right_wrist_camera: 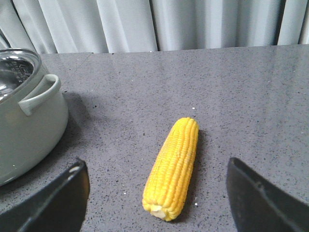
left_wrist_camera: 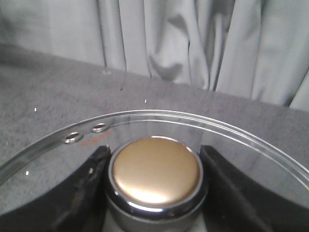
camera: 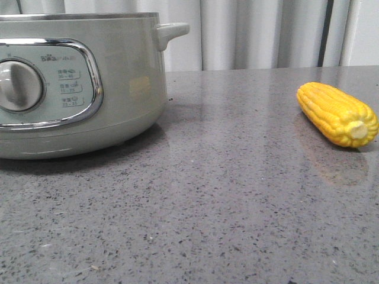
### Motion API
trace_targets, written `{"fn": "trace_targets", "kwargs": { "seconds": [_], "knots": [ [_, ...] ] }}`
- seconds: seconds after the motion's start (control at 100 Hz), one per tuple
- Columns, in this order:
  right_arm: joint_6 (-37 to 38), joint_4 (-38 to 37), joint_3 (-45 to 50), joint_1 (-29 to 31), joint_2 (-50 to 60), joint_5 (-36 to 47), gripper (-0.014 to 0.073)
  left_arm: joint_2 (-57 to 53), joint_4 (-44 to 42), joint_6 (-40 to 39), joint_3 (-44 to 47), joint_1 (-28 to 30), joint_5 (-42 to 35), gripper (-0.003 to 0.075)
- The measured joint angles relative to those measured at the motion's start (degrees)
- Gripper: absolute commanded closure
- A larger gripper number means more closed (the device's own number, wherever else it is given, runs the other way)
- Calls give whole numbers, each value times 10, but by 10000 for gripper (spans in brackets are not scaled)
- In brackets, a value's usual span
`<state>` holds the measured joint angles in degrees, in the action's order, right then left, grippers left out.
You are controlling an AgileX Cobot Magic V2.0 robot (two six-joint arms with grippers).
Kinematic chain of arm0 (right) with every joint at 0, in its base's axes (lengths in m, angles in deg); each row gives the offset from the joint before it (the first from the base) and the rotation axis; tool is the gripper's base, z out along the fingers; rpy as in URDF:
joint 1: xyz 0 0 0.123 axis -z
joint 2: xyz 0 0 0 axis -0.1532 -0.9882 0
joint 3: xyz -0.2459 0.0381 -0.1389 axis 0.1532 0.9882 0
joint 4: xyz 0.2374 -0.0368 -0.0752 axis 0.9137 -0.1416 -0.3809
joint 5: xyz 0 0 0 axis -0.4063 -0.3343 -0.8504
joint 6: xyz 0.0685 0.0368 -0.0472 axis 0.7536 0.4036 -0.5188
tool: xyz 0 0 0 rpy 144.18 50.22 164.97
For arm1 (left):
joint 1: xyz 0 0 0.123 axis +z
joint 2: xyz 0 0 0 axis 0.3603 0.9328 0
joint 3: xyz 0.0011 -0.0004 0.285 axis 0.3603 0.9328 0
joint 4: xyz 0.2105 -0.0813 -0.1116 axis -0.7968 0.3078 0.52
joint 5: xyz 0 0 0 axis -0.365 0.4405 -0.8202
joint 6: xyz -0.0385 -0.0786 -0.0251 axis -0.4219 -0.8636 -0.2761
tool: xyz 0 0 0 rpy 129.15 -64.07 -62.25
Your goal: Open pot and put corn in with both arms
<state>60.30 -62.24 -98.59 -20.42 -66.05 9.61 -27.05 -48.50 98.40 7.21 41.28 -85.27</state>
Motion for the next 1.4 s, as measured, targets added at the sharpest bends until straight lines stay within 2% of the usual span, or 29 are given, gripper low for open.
{"fn": "trace_targets", "kwargs": {
  "seconds": [0.18,0.31,0.9,1.0,1.17,1.4],
  "knots": [
    [0,-1,0,0,0,0,81,18,3,0,66,0,-66,574],
    [0,-2,0,0,0,0,81,38,5,0,87,0,-85,574],
    [0,-2,0,0,0,-20,81,151,18,0,105,-54,-166,572],
    [0,-2,0,0,0,-20,81,163,19,0,104,-54,-169,533],
    [0,-2,0,0,0,-20,81,169,21,0,101,-54,-168,382],
    [0,-2,-7,0,-3,-15,81,166,51,1,101,-69,-162,360]
  ]
}}
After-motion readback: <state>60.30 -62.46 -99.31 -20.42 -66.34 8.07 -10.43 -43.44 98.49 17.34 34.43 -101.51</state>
